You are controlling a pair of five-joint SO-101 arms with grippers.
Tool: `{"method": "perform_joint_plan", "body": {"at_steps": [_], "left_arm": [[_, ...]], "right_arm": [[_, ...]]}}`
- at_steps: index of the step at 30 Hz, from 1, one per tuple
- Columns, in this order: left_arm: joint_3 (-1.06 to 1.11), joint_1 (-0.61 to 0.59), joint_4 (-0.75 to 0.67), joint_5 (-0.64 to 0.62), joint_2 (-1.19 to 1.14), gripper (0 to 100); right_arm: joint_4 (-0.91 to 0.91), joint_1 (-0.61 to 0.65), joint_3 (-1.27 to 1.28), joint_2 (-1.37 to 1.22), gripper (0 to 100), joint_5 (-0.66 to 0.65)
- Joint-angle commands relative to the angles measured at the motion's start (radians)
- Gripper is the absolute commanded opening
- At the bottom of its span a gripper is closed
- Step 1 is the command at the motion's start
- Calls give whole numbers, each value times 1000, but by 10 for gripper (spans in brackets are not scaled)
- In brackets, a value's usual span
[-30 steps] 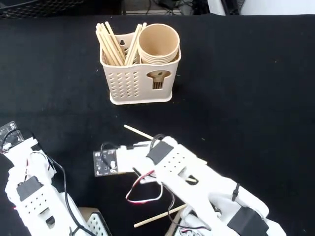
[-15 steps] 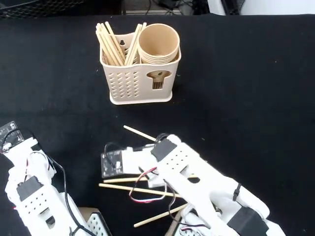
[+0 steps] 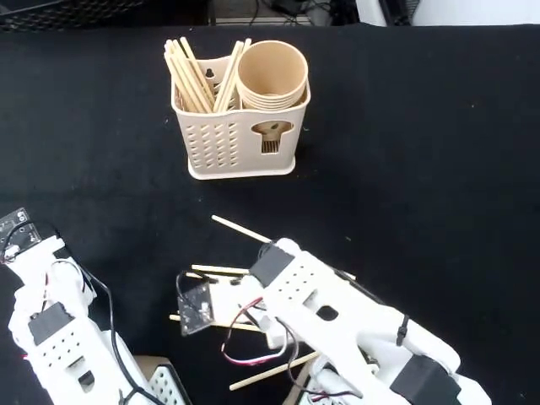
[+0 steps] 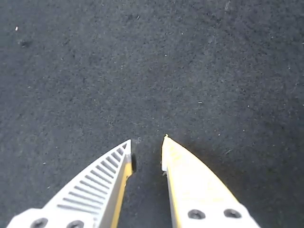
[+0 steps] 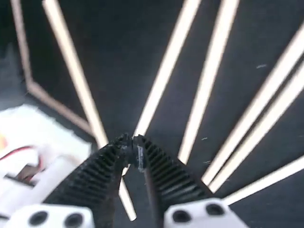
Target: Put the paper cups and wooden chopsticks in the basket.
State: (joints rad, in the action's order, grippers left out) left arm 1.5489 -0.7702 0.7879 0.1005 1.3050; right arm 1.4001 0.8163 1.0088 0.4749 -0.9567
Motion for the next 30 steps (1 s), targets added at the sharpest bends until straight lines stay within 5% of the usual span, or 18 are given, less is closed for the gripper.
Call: {"method": "perform_joint_plan", "body": {"at_steps": [1, 8, 16, 30], "left_arm": [[-42, -2, -17, -8, 3, 121], [-42, -1, -17, -8, 3, 121], [-42, -1, -17, -8, 3, 121], [-42, -10, -17, -8, 11, 120]], "right_arm": [[49, 5, 30, 8, 12, -92], [55, 69, 48, 1, 12, -270], [-68, 247, 136, -1, 13, -285], [-201, 505, 206, 7, 12, -58]]}}
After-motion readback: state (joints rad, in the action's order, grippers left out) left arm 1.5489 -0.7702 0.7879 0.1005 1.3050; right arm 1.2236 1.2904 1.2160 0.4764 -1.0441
